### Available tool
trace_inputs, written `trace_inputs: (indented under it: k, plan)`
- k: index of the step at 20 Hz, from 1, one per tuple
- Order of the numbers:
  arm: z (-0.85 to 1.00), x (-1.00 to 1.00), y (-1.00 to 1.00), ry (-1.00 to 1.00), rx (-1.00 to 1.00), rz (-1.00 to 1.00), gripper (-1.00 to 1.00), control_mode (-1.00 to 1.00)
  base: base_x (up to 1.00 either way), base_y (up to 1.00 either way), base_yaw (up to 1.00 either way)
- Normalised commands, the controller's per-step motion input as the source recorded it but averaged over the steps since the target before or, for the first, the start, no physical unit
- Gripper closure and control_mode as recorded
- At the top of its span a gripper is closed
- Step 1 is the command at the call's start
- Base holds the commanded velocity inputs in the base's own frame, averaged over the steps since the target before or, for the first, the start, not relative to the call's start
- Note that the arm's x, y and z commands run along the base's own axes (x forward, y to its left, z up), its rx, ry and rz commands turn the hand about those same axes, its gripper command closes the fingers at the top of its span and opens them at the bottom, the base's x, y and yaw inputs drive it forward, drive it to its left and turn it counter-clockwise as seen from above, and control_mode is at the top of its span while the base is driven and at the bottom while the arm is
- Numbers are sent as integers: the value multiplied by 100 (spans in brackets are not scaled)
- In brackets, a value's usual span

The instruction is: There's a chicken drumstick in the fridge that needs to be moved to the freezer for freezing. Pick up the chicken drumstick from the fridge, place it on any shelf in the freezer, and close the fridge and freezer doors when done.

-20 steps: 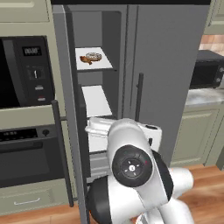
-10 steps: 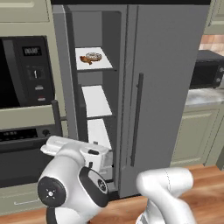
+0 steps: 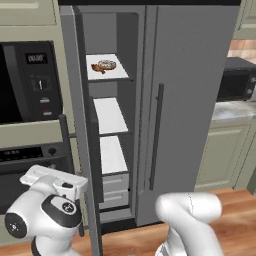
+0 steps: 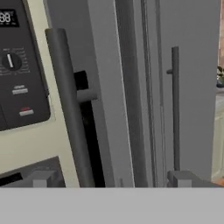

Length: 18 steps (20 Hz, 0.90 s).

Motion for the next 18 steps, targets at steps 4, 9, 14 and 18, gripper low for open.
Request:
trace_inputs:
  k: [4,9,14,18]
  plan:
    - [-43,58,24,1,-8,-8,-100,-100,0,0,0]
    - [-39,74,12,5,-11,-5,-100,-100,0,0,0]
    - [-34,70,28,5,-17,-5,-100,-100,0,0,0]
    - [-64,57,34,0,-18,-4,-100,-100,0,0,0]
